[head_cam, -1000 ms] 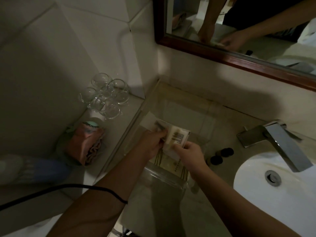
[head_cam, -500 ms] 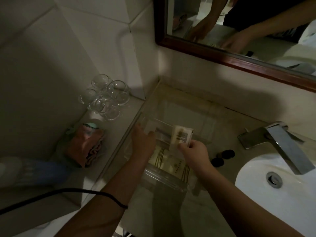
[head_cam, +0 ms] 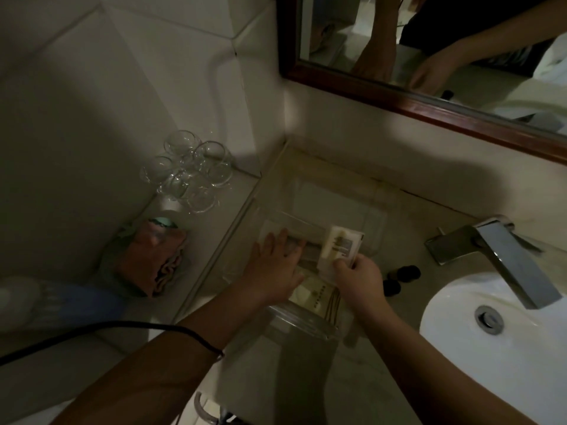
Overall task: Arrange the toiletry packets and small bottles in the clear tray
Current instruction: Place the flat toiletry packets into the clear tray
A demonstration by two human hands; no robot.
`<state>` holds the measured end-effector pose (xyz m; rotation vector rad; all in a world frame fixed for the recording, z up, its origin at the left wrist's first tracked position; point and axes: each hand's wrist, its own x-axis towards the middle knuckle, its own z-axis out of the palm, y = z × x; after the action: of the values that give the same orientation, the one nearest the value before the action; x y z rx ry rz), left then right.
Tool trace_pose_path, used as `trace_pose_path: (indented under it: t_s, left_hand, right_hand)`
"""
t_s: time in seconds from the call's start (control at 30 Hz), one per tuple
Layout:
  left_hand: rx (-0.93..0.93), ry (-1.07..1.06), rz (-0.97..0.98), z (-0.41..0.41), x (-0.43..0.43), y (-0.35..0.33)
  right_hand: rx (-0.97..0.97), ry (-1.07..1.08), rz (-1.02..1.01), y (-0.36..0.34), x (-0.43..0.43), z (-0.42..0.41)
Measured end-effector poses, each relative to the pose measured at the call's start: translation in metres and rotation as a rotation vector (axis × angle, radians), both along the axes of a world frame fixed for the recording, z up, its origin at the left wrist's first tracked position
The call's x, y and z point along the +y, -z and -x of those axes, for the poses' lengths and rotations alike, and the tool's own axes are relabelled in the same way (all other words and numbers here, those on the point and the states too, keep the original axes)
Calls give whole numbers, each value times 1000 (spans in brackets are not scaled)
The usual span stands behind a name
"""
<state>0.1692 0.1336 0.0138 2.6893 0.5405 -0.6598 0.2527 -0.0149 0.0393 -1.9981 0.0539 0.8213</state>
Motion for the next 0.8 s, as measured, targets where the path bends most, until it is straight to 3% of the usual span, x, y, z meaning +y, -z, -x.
trace_pose_path:
  t_s: [0.17, 0.37, 0.57, 0.8]
  left_hand:
    - [-349, -36, -301, -17, 2, -11]
    - [-364, 163, -223, -27, 0, 3]
    - [-480, 75, -239, -29, 14, 5]
    - [-552, 107, -101, -34, 5, 1]
  right_hand:
    - [29, 17, 7, -5, -2, -1]
    - [-50, -83, 48, -11, -20, -4]
    - [-191, -239, 165, -14, -22, 0]
    - [-274, -388, 321, -20, -15, 6]
